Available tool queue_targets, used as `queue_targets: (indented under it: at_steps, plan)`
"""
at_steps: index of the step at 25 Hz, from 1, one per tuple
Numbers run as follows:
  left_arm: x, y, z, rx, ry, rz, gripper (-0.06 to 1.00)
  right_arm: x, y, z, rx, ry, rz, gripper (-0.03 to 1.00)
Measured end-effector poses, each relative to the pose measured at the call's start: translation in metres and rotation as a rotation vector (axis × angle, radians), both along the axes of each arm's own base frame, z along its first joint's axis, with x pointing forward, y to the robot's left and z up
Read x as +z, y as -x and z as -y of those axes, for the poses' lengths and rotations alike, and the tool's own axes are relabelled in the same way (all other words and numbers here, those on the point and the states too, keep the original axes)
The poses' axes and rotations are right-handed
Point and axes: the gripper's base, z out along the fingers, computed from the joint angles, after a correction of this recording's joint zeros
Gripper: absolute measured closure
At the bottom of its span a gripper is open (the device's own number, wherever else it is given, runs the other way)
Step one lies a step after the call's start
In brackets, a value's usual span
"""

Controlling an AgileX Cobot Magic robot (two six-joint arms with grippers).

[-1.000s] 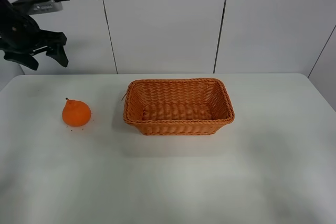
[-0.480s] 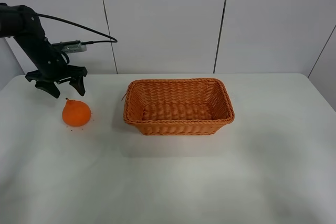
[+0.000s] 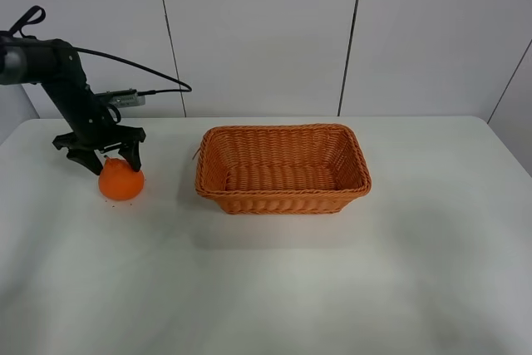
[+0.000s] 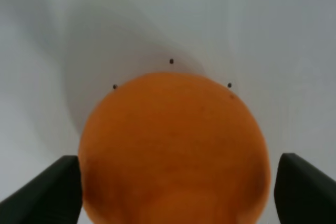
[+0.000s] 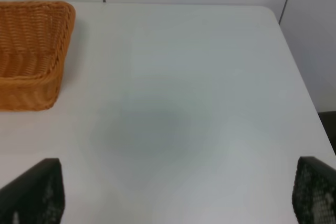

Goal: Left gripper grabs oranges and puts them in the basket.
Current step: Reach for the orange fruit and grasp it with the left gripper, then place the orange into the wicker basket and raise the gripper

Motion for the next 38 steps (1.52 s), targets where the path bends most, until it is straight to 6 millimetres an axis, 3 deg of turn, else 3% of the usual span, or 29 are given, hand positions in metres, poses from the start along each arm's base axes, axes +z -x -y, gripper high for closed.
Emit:
queue_targets:
  at_steps: [6, 9, 11, 13, 17, 21, 27, 30, 34, 38]
  plan:
    - [-0.016, 0.000, 0.000, 0.011, 0.000, -0.038, 0.13, 0.000, 0.000, 0.000, 0.000, 0.000, 0.000, 0.27]
    - [-0.015, 0.000, 0.000, 0.026, 0.001, -0.039, 0.32, 0.000, 0.000, 0.000, 0.000, 0.000, 0.000, 0.27]
    - [-0.015, 0.001, 0.000, 0.026, 0.000, -0.046, 0.55, 0.000, 0.000, 0.000, 0.000, 0.000, 0.000, 0.27]
    - [-0.014, 0.001, 0.000, 0.026, -0.002, -0.048, 0.69, 0.000, 0.000, 0.000, 0.000, 0.000, 0.000, 0.27]
    - [-0.006, 0.004, -0.001, 0.025, -0.016, -0.055, 0.70, 0.000, 0.000, 0.000, 0.000, 0.000, 0.000, 0.27]
    - [0.022, 0.007, -0.002, 0.019, -0.028, -0.014, 0.70, 0.000, 0.000, 0.000, 0.000, 0.000, 0.000, 0.27]
    - [0.106, 0.016, -0.002, 0.016, -0.031, 0.113, 0.72, 0.000, 0.000, 0.000, 0.000, 0.000, 0.000, 0.27]
    - [0.137, 0.023, -0.002, 0.018, -0.031, 0.169, 0.72, 0.000, 0.000, 0.000, 0.000, 0.000, 0.000, 0.27]
    - [0.155, 0.028, 0.002, 0.021, -0.010, 0.188, 0.72, 0.000, 0.000, 0.000, 0.000, 0.000, 0.000, 0.27]
    - [0.166, 0.029, 0.026, -0.027, 0.018, 0.213, 0.72, 0.000, 0.000, 0.000, 0.000, 0.000, 0.000, 0.27]
